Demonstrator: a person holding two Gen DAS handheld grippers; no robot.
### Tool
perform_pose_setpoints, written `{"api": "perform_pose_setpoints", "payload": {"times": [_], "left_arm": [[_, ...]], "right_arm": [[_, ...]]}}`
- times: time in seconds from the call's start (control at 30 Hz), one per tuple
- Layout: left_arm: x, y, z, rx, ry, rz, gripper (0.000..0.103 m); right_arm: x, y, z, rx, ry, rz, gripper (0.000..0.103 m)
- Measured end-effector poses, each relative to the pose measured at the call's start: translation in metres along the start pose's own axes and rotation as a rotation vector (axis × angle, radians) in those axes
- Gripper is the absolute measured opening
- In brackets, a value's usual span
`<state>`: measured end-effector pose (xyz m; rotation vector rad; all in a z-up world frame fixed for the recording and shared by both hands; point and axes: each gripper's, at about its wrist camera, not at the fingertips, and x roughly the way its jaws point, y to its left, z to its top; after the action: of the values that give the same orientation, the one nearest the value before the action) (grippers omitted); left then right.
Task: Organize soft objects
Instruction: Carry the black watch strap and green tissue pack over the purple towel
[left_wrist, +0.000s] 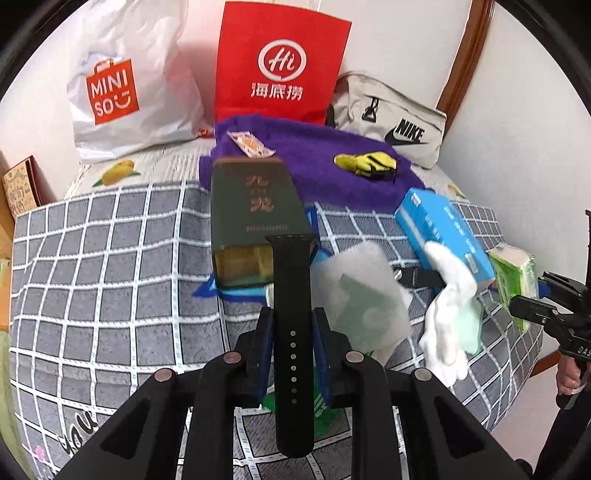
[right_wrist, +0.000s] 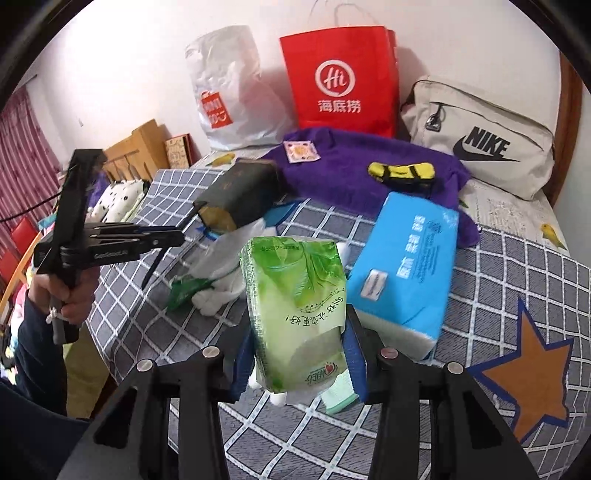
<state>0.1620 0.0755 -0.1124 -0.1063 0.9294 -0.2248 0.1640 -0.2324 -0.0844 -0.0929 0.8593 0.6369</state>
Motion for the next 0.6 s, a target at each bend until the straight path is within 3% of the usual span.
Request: {"api": "perform_pose_setpoints", "payload": {"times": [0.6], "left_arm": [[0.003, -0.01, 0.066, 0.017, -0.032, 0.011, 0.02]], "right_arm": [[0.001, -0.056, 0.068, 0.085, -0.075, -0.076, 0.043]]}}
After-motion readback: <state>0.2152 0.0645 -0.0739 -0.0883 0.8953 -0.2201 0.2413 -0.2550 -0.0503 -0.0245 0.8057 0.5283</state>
